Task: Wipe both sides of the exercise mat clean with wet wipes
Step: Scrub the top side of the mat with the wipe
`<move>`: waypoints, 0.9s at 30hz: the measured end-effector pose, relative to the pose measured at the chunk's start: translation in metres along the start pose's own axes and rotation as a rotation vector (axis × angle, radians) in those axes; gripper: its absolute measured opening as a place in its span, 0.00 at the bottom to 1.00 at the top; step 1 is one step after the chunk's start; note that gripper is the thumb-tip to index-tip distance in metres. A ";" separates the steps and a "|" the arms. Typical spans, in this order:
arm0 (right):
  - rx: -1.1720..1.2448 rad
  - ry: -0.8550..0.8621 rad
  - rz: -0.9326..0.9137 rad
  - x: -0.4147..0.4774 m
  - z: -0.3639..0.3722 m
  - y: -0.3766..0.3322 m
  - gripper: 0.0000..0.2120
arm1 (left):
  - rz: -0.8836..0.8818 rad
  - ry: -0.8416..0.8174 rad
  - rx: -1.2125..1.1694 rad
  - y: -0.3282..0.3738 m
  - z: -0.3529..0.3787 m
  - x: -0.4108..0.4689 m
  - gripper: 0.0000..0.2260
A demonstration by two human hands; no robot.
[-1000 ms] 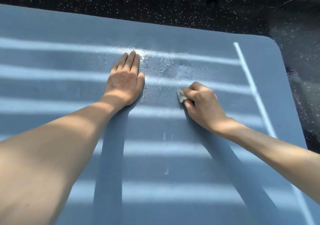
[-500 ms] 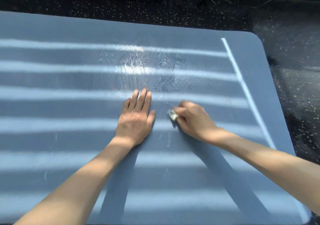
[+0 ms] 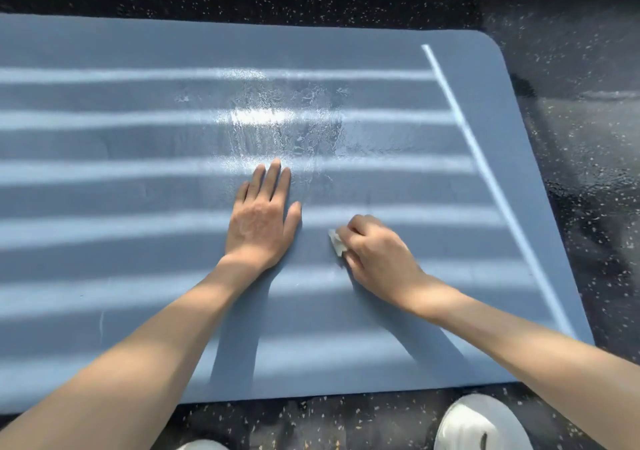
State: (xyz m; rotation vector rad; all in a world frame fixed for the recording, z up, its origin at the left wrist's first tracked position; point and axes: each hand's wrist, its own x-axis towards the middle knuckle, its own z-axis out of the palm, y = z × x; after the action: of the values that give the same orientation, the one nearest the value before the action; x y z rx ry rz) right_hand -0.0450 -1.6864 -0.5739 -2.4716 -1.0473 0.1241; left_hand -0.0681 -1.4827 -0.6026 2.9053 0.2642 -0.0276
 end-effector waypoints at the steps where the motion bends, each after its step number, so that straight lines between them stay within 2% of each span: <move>1: 0.034 -0.079 -0.068 -0.018 0.001 -0.011 0.10 | -0.002 -0.008 -0.003 0.000 -0.001 0.000 0.31; 3: 0.066 -0.202 -0.177 -0.040 -0.002 -0.019 0.11 | -0.005 -0.014 -0.007 0.001 -0.003 -0.001 0.32; 4: 0.049 -0.189 -0.170 -0.037 -0.005 -0.016 0.11 | -0.009 -0.015 -0.008 0.001 -0.004 -0.001 0.32; 7: -0.066 -0.047 0.072 -0.017 -0.009 -0.004 0.14 | -0.019 -0.030 0.023 0.001 -0.002 -0.002 0.26; 8: -0.062 -0.019 0.085 -0.020 -0.006 -0.006 0.13 | -0.024 -0.026 0.025 0.001 -0.001 -0.003 0.26; 9: -0.021 -0.016 0.053 -0.029 -0.003 -0.015 0.12 | -0.030 -0.023 0.020 0.000 -0.001 -0.004 0.26; 12: 0.029 -0.186 -0.132 -0.071 0.004 -0.042 0.02 | -0.024 -0.019 -0.005 0.001 0.000 -0.005 0.25; 13: 0.020 -0.205 -0.155 -0.074 0.004 -0.040 0.02 | -0.025 -0.017 -0.003 0.002 0.000 -0.004 0.25; 16: -0.006 -0.042 -0.029 -0.049 -0.001 -0.015 0.09 | -0.047 -0.028 0.010 0.006 -0.002 -0.007 0.25; 18: 0.001 0.000 0.021 -0.053 0.001 -0.015 0.08 | -0.031 -0.025 0.025 0.010 -0.002 -0.019 0.26; 20: 0.026 -0.103 -0.050 -0.079 0.005 -0.037 0.04 | 0.002 -0.019 0.055 0.015 0.002 -0.039 0.27; 22: 0.063 -0.208 -0.147 -0.098 0.003 -0.048 0.06 | 0.034 0.024 0.073 0.018 0.007 -0.056 0.25; 23: 0.048 -0.199 -0.139 -0.094 0.002 -0.044 0.07 | 0.049 0.052 0.079 0.019 0.009 -0.061 0.25; 26: 0.006 0.005 -0.023 -0.073 0.001 -0.024 0.09 | 0.067 0.110 0.075 0.019 0.012 -0.063 0.23; 27: 0.014 -0.001 -0.033 -0.078 0.002 -0.026 0.08 | 0.065 0.120 0.065 0.019 0.012 -0.064 0.23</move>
State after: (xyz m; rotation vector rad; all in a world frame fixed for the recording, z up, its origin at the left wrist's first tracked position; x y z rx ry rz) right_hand -0.1182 -1.7249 -0.5713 -2.4407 -1.0833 0.1217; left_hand -0.1273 -1.5150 -0.6073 2.9832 0.1924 0.1523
